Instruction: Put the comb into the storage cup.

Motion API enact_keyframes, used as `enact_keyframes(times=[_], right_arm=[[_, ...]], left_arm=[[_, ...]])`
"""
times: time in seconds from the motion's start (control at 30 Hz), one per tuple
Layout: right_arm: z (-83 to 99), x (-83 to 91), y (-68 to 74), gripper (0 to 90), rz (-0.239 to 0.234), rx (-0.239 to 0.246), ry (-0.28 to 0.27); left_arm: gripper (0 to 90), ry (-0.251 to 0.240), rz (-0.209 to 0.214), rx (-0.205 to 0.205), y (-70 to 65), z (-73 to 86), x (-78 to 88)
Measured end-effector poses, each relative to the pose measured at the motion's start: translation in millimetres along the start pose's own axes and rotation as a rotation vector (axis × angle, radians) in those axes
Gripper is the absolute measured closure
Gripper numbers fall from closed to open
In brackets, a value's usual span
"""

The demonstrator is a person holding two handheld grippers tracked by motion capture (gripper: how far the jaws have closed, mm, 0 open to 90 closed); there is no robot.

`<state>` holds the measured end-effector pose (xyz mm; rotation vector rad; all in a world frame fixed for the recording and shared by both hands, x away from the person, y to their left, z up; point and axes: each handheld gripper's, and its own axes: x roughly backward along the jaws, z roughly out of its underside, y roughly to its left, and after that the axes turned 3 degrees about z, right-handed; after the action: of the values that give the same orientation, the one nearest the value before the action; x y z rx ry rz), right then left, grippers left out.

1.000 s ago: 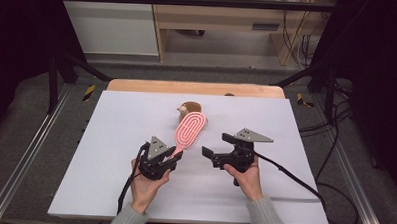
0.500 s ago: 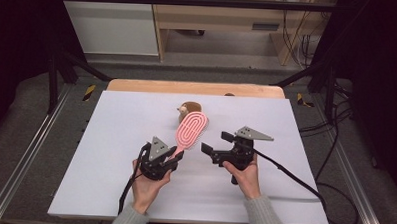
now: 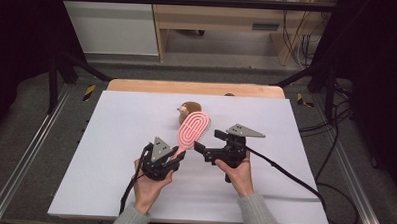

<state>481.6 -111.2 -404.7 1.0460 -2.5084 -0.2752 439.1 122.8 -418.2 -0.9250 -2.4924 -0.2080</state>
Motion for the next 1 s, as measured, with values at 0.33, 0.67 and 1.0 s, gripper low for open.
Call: enact_keyframes(times=[0.33,0.67,1.0], right_arm=[[-2.0,-5.2,-1.2,4.7,-0.004,-0.044,0.001],[-2.0,-9.5,-3.6,10.3,-0.014,-0.077,0.011],[-2.2,-10.7,-4.3,17.2,-0.021,-0.095,0.02]], left_arm=[[69.3,-0.003,-0.001,-0.011,-3.1,-1.1,-0.6],[69.3,-0.009,0.002,-0.02,-7.5,-2.3,-1.9],[69.3,-0.014,0.006,-0.038,-13.7,-4.1,-3.1]])
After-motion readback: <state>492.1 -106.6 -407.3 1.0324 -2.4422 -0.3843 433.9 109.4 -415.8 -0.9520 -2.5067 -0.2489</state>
